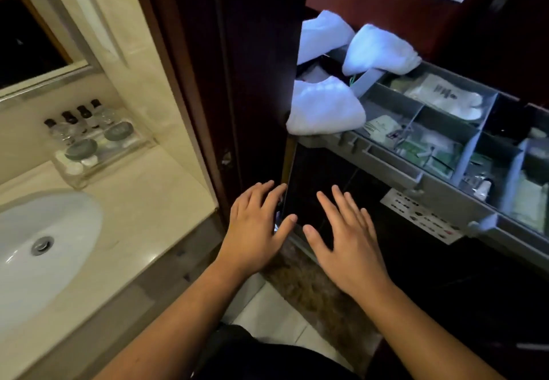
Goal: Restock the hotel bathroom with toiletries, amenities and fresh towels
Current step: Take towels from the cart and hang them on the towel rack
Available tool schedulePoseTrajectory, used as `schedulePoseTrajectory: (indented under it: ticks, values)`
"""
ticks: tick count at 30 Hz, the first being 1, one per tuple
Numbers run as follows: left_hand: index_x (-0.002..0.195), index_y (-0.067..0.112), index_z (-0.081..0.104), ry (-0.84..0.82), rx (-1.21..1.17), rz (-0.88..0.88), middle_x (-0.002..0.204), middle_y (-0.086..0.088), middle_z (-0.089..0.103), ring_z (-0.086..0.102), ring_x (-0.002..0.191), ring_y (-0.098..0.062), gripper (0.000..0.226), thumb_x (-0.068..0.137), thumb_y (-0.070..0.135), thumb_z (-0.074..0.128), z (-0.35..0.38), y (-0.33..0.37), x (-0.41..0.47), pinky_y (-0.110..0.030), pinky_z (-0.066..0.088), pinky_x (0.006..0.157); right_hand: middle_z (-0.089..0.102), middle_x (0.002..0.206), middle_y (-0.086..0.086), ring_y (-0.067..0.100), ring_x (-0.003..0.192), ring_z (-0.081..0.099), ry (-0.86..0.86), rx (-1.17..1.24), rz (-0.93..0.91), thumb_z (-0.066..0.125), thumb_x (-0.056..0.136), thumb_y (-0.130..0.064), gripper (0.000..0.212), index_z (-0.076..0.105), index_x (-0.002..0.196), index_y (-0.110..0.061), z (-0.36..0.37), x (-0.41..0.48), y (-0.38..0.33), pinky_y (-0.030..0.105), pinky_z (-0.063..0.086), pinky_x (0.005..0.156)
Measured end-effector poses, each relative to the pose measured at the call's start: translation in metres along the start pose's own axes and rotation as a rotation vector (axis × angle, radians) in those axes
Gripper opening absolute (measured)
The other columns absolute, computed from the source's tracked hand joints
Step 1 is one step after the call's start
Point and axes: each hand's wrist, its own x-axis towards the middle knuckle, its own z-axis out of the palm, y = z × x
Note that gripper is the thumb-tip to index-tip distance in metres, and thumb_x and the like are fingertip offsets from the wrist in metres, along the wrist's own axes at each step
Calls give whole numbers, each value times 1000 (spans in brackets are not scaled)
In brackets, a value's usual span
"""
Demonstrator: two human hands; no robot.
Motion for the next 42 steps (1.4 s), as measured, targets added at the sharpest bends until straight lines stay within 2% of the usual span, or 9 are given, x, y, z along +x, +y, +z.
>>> schedulePoseTrajectory:
  ticks: [9,18,23,26,29,32,35,38,42]
  values:
    - [158,35,33,-5,-62,90,160,9,36,25,151,-15,67,99,66,38,17,72,34,-42,23,123,8,172,-8,9,158,0,144,104,129,32,98,-70,73,22,162,-37,-44,-10,64,42,2,128]
    - [159,39,27,-22,-75,41,165,9,28,19,153,-16,66,100,62,43,26,75,115,-35,15,119,14,171,-6,17,157,14,140,220,178,36,96,-72,72,26,160,-40,-60,60,89,50,10,128]
    - [157,36,35,-28,-132,65,162,8,33,23,150,-14,65,98,64,39,30,76,180,-34,21,121,20,169,-5,22,156,19,100,347,202,41,94,-74,72,22,158,-47,-70,144,106,54,29,122]
    - [156,36,36,-10,-133,50,163,8,34,26,151,-15,65,98,64,39,34,77,222,-35,19,122,29,166,4,23,152,27,99,376,208,48,97,-66,70,28,159,-41,-75,200,114,48,34,120]
    - [153,26,47,85,-108,108,160,0,44,37,148,-22,64,100,62,43,41,74,257,-41,29,118,38,160,7,23,148,36,69,435,225,53,100,-56,63,34,158,-37,-75,249,120,42,37,118]
    - [156,32,42,38,-122,51,164,4,37,26,154,-18,65,99,64,41,46,68,280,-42,22,120,48,155,6,22,144,43,26,483,232,57,101,-48,61,38,157,-35,-73,285,126,36,38,115]
    - [158,40,32,-25,-94,-9,168,10,27,14,157,-13,70,95,70,32,50,62,295,-38,12,124,52,153,0,20,142,46,-22,528,270,57,101,-46,58,38,156,-42,-72,309,132,31,38,109]
    - [159,42,28,-74,-103,-37,169,13,23,10,158,-11,71,94,71,28,53,58,300,-40,11,125,50,154,-13,13,143,45,-56,600,324,59,100,-46,58,39,155,-45,-71,322,138,23,35,103]
    - [159,41,29,-109,-102,-50,170,15,22,8,158,-9,71,94,69,27,57,54,299,-45,12,126,49,153,-15,13,135,51,-52,643,393,67,94,-47,66,40,154,-46,-69,328,141,24,40,97]
